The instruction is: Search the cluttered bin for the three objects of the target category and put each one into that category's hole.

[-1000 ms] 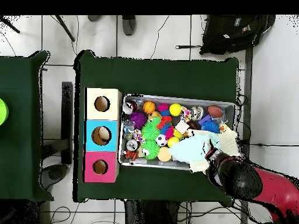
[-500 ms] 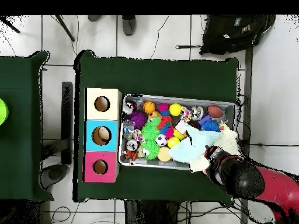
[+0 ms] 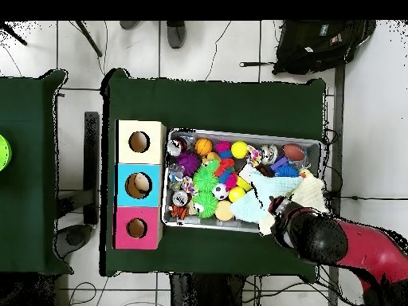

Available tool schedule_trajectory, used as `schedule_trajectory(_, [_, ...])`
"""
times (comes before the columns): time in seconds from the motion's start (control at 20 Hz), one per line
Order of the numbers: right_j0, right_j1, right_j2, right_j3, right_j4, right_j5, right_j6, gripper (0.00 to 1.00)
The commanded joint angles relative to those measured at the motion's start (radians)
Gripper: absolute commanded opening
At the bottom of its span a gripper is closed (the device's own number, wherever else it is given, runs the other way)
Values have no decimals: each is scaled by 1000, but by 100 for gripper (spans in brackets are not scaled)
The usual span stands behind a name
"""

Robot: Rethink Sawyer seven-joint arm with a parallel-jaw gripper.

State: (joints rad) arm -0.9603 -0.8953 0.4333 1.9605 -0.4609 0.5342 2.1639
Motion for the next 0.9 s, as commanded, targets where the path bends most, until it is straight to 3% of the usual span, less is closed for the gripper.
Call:
schedule_trajectory(0.05, [113,-15,48,34,10,82,-44,100])
schedule_trajectory(0.35, [201,22,2,45,28,-33,80,100])
schedule_trajectory(0.5, [209,49,14,55,48,-79,83,100])
schedule_trajectory(0.9, [250,72,25,51,126,-71,85,100])
